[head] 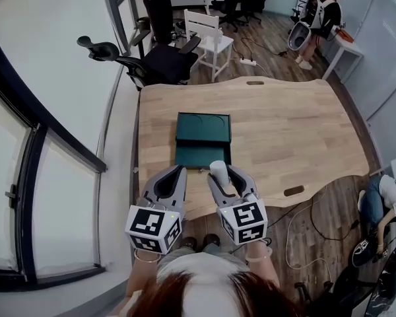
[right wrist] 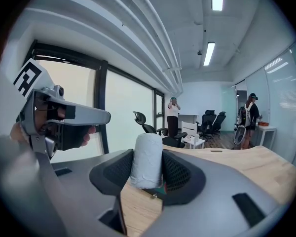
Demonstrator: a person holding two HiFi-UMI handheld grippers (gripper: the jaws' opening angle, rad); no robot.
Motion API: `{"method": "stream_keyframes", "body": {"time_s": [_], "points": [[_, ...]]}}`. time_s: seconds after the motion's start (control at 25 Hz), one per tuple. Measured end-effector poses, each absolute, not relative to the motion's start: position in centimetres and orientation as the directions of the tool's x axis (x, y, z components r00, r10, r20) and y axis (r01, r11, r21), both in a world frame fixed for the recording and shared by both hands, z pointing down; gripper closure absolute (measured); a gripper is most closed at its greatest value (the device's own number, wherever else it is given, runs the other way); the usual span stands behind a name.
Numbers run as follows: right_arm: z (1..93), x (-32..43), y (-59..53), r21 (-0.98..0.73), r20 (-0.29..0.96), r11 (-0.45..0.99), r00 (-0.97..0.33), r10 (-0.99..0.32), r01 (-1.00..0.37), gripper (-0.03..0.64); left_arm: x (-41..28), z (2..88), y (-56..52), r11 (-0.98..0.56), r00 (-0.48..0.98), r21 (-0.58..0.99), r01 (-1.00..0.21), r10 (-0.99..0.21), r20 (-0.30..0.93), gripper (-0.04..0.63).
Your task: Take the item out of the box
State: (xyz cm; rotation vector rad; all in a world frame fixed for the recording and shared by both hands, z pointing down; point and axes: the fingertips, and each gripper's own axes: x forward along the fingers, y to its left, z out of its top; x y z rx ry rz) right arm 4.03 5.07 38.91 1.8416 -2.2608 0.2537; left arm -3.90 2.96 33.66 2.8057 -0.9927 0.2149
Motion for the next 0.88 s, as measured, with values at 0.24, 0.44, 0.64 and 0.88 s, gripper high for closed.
{"method": "stream_keyframes", "body": {"time_s": [0.24, 0.44, 0.64, 0.88], "points": [[37.9, 3.9, 5.8, -0.007, 0.250, 0.177, -0.173, -0.953, -0.984, 0.420, -4.0, 33.8, 3.3, -0.784, 0.786, 0.102, -0.613, -0.589, 0.189, 0.588], [36.8, 4.0, 6.5, -0.004, 0.227, 0.159, -0.156, -0.961, -0.987, 0.419, -3.9, 33.6, 3.8, -0.795, 0.795, 0.098, -0.599, -0.576, 0.188, 0.588], [35.8, 4.3, 7.5, -0.023, 0.203, 0.137, -0.138, -0.969, -0.990, 0.420, -3.8, 33.2, 4.5, -0.804, 0.805, 0.098, -0.586, -0.564, 0.184, 0.588], [35.0, 4.2, 8.4, -0.025, 0.182, 0.120, -0.123, -0.976, -0.992, 0.420, -4.0, 33.0, 5.1, -0.812, 0.812, 0.096, -0.576, -0.555, 0.179, 0.588]]}}
